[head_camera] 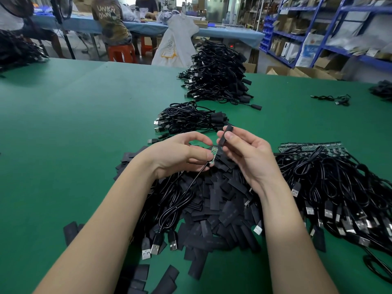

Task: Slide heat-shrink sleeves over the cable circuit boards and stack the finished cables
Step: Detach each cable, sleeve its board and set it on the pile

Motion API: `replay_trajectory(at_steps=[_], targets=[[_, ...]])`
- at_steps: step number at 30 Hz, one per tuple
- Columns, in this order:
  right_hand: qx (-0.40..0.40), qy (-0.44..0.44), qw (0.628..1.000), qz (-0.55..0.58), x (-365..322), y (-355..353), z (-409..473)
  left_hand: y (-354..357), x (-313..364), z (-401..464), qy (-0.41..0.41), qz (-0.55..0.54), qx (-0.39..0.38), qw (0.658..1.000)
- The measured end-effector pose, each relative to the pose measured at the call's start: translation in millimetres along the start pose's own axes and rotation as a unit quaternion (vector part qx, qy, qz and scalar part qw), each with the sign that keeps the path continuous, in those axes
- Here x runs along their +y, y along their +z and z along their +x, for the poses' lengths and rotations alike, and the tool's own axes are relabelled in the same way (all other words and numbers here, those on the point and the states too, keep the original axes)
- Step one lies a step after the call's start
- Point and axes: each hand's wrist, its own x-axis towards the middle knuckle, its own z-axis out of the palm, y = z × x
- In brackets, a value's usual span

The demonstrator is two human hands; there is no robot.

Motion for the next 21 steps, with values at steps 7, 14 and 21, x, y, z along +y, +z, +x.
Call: replay_trajectory(at_steps=[7,14,21], targets=[[-0.021,0.01,0.999,0.038,-0.3,4.5,-1.5,0.2,2.0,-1.1,0.012,-0.03,-0.021,0.999],[-0.037,0.011,0.998,0.048,0.7,4.5,-0.9,0.4,0.8,-0.5,0.021,-0.027,-0.029,0.999],[-0.076,0.025,0.996,0.029,-0.2,3.8,-2.6,-0.7,3.4,-2.5,0.024,-0.04,-0.024,0.999]])
